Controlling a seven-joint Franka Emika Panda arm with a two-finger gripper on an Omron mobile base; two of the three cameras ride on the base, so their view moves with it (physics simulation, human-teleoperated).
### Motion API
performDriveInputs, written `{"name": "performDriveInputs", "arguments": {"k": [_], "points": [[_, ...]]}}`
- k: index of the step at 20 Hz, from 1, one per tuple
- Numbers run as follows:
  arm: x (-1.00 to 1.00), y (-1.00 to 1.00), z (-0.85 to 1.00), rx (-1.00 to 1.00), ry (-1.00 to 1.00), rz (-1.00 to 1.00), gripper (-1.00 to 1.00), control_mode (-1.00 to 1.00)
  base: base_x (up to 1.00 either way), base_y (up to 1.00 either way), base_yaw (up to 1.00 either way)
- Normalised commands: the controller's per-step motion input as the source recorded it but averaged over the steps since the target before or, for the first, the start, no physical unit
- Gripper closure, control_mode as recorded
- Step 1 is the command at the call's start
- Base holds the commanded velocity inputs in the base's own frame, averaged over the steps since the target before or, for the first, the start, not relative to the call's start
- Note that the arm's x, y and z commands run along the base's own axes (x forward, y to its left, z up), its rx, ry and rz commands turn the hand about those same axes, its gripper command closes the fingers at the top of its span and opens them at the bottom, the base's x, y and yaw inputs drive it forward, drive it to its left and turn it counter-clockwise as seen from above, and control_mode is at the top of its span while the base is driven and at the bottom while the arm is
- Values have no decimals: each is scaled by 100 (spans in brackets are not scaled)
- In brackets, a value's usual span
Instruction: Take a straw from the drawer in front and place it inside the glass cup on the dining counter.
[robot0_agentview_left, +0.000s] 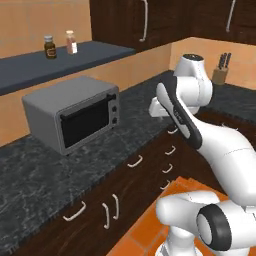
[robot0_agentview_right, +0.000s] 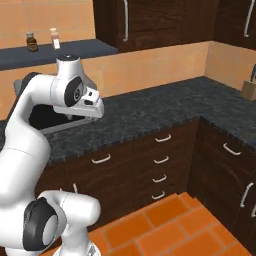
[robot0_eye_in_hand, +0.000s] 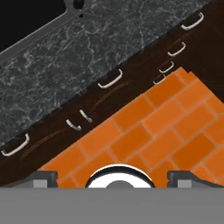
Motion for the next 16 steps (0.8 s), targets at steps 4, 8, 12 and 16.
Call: {"name": "performDriveInputs", "arguments": {"k": [4, 8, 12, 16], "points": [[0, 0, 0, 0, 0, 0, -100, 100, 0, 65, -63], [0, 0, 0, 0, 0, 0, -100, 100, -1, 75, -59], [0, 0, 0, 0, 0, 0, -100, 100, -24, 81, -55], [0, 0, 0, 0, 0, 0, -100, 100, -46, 74, -51]]}}
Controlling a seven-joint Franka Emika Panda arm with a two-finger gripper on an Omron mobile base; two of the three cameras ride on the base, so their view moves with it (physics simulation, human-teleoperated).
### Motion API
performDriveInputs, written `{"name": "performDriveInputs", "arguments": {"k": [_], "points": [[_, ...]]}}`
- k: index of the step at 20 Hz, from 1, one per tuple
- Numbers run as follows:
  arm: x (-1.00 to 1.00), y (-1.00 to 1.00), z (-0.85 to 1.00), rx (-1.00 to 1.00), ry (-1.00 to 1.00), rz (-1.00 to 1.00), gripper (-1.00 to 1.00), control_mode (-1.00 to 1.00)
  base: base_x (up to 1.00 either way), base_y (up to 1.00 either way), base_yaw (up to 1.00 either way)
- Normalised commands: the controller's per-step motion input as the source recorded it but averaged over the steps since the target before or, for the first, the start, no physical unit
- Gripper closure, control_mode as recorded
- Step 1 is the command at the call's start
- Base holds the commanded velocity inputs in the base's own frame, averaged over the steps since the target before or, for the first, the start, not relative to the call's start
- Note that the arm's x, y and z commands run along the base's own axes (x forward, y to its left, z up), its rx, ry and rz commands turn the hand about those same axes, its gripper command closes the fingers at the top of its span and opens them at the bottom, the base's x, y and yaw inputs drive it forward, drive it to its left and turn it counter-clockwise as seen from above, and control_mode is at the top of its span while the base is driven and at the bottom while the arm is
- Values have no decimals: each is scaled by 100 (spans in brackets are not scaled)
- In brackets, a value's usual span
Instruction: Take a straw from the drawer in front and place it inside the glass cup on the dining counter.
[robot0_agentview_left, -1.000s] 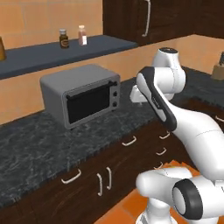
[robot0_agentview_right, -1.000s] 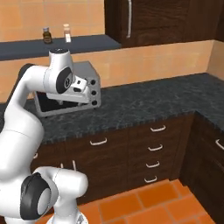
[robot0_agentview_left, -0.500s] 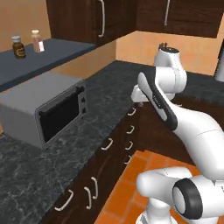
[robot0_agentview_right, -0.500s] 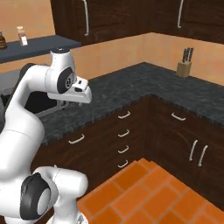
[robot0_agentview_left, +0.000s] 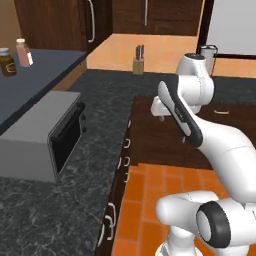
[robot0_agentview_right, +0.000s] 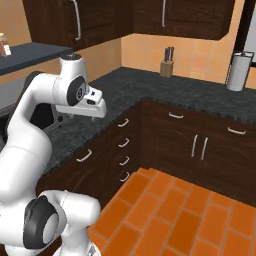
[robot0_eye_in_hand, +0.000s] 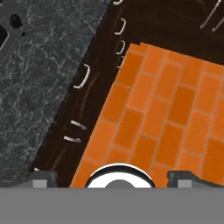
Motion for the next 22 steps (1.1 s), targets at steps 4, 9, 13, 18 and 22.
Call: {"name": "performDriveInputs", "arguments": {"k": [4, 9, 13, 18, 22], "points": [[-3, 9, 0, 6, 0, -7, -100, -100, -22, 45, -30], [0, -35, 0, 51, 0, -7, -100, -100, 0, 0, 0], [6, -63, -25, 64, 1, 0, -100, -100, 0, 0, 0], [38, -39, -57, 50, 0, 8, -100, -100, 0, 0, 0], [55, -6, -64, 27, 0, 16, -100, -100, 0, 0, 0]]}}
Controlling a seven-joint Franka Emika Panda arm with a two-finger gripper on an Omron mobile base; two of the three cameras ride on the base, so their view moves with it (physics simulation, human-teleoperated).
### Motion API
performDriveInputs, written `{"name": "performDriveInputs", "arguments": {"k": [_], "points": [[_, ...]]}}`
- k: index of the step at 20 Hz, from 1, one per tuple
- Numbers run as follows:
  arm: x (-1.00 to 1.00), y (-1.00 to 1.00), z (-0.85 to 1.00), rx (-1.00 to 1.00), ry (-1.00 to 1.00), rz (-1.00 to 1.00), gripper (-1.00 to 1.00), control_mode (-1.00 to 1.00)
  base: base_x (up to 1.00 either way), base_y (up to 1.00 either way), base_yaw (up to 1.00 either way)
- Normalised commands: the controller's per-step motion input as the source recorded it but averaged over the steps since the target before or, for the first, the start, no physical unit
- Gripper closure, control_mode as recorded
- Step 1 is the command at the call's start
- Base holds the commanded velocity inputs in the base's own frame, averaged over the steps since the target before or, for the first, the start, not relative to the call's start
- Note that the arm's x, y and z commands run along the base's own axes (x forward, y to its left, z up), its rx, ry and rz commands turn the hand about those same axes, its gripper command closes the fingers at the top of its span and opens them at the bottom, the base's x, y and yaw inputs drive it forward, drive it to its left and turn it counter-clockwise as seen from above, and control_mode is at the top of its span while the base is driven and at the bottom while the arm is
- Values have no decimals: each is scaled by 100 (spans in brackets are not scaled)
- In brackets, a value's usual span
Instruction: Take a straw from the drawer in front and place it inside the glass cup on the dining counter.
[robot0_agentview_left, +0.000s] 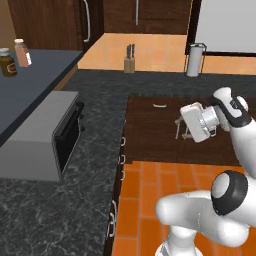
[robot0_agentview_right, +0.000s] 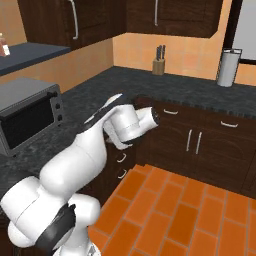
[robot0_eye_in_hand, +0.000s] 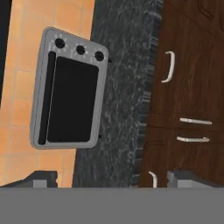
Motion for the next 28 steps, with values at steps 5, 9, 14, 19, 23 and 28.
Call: {"name": "performDriveInputs", "arguments": {"k": [5, 9, 14, 19, 23, 28], "points": [[62, 5, -82, 15, 1, 19, -100, -100, 0, 0, 0], [47, 18, -71, 12, 0, 17, -100, -100, 0, 0, 0], [24, 30, -72, 14, 0, 17, -100, -100, 0, 0, 0], [14, 51, -56, 14, 0, 5, -100, -100, 0, 0, 0], [7, 56, -41, 7, 0, -4, -100, -100, 0, 0, 0], [13, 59, -33, 0, 0, -16, -100, -100, 0, 0, 0]]}}
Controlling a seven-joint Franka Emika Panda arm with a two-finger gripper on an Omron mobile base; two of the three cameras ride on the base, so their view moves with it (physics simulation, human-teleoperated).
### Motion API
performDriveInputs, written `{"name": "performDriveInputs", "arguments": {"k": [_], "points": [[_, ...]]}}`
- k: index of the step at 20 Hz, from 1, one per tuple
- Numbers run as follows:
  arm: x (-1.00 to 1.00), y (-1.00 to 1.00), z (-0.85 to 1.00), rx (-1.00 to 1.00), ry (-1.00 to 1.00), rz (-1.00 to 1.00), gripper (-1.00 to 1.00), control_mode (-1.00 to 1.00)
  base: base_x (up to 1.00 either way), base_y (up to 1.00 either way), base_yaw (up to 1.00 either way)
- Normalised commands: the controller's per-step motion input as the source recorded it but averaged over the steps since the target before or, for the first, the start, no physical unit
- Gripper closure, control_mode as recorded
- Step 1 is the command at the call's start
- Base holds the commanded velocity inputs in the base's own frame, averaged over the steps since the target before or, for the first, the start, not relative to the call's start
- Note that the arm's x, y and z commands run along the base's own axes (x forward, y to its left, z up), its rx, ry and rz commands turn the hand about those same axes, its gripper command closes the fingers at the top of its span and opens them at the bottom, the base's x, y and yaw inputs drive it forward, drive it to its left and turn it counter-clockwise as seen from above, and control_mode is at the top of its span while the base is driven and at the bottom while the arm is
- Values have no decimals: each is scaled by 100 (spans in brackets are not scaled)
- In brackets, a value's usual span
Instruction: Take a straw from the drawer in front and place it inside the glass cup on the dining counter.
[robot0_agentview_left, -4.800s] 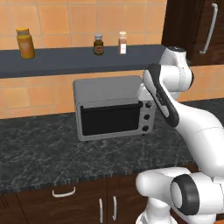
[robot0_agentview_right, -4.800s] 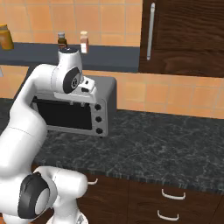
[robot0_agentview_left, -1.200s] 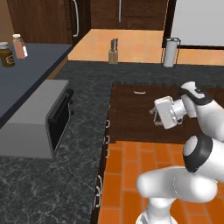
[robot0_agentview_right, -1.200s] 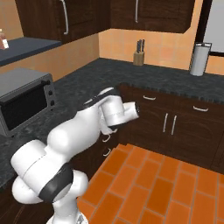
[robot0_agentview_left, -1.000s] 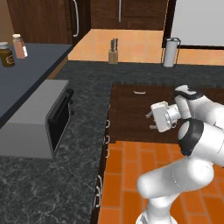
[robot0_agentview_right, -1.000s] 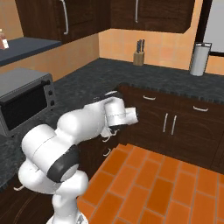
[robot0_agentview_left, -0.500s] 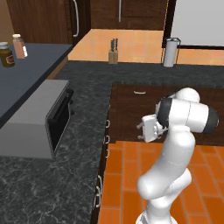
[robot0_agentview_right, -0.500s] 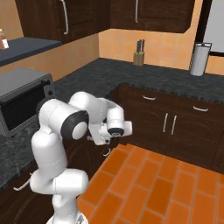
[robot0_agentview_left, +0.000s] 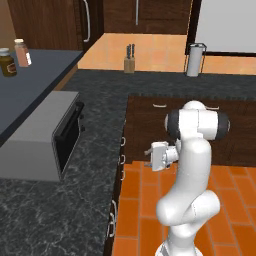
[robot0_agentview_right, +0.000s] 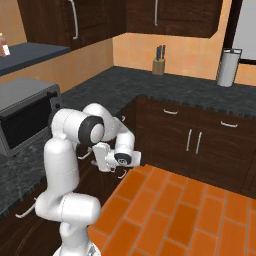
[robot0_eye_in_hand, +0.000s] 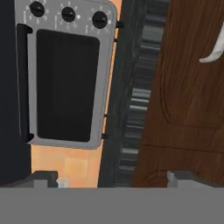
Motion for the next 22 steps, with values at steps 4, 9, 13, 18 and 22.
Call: {"name": "performDriveInputs", "arguments": {"k": [4, 9, 13, 18, 22], "points": [[51, 41, -30, 0, 2, -16, -100, -100, 0, 0, 0], [65, 20, -42, 0, 4, -3, -100, -100, 0, 0, 0], [36, 1, -49, 0, 1, 3, -100, -100, 0, 0, 0], [6, 30, -39, 0, 0, 4, -100, -100, 0, 0, 0], [32, 29, -30, 0, 0, 0, -100, -100, 0, 0, 0]]}}
